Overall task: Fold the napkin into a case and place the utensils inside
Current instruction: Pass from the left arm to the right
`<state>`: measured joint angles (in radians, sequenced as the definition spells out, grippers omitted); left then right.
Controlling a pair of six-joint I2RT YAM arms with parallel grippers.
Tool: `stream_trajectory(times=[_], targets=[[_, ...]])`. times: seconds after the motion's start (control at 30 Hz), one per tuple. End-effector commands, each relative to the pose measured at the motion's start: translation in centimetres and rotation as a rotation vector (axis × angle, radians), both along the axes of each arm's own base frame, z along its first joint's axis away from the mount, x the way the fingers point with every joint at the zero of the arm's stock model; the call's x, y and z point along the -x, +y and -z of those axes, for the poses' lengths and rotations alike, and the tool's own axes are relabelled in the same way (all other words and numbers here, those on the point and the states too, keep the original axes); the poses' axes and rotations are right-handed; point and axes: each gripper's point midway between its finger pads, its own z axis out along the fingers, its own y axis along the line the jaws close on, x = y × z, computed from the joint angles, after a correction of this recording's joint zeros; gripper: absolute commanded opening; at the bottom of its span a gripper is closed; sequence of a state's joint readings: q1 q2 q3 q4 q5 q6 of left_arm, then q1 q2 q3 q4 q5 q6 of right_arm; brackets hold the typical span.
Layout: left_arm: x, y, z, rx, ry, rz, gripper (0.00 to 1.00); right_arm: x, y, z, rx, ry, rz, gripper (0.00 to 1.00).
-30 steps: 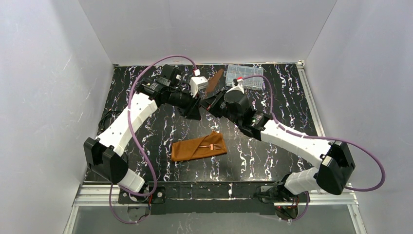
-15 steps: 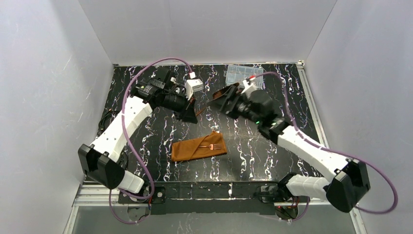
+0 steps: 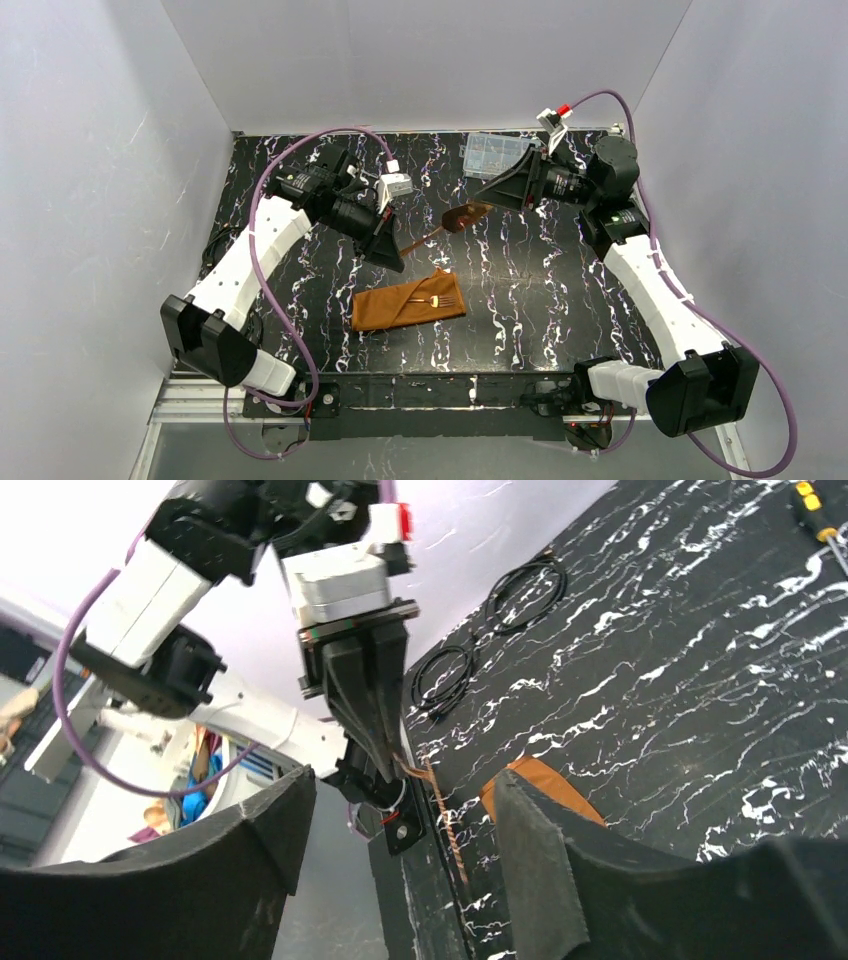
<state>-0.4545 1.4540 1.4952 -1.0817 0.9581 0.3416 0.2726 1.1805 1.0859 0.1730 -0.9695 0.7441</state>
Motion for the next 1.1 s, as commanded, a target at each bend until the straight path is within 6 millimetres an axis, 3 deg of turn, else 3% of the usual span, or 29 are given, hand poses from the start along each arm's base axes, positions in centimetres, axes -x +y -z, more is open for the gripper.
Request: stream_trajectory(times=[0.0, 0.1, 0.27, 0.47, 0.6, 0.67, 0.77, 0.87, 0.93, 1.07], targets=[[1.8, 0.1, -0.7, 0.027, 0.082, 0.055, 0.00, 1.8, 0.2, -2.2, -0.019, -0.124, -0.135, 0.69], [1.8, 0.2, -0.7, 0.022, 0.098, 0.055, 0.00, 2.0, 0.2, -1.8, -0.008, -0.105, -0.149, 0.57], [1.9, 0.3, -0.9, 0.025, 0.130, 0.068, 0.00, 2.6, -0.2, -0.3, 0.053, -0.106, -0.145, 0.57], [2.4, 0.6, -1.0, 0.016, 0.158, 0.102, 0.00, 1.7, -0.7, 2.7, 0.160, -0.085, -0.090, 0.61], [2.9, 0.9, -1.0, 0.009, 0.169, 0.122, 0.00, 1.2, -0.6, 3.2, 0.180, -0.085, -0.094, 0.61], [3.0, 1.0, -1.0, 0.004, 0.175, 0.127, 0.00, 1.7, -0.4, 2.6, 0.152, -0.084, -0.133, 0.53], [3.1, 1.1, -1.0, -0.001, 0.178, 0.131, 0.00, 2.2, -0.4, 2.3, 0.121, -0.076, -0.137, 0.28], [3.1, 1.1, -0.8, -0.005, 0.187, 0.128, 0.00, 2.6, -0.3, 2.5, 0.099, -0.061, -0.135, 0.17], [2.9, 1.1, -0.6, -0.009, 0.192, 0.124, 0.00, 3.0, -0.1, 3.1, 0.102, -0.042, -0.141, 0.21], [2.7, 1.0, -0.6, -0.012, 0.197, 0.120, 0.00, 3.9, 0.4, 3.9, 0.108, -0.025, -0.159, 0.40]])
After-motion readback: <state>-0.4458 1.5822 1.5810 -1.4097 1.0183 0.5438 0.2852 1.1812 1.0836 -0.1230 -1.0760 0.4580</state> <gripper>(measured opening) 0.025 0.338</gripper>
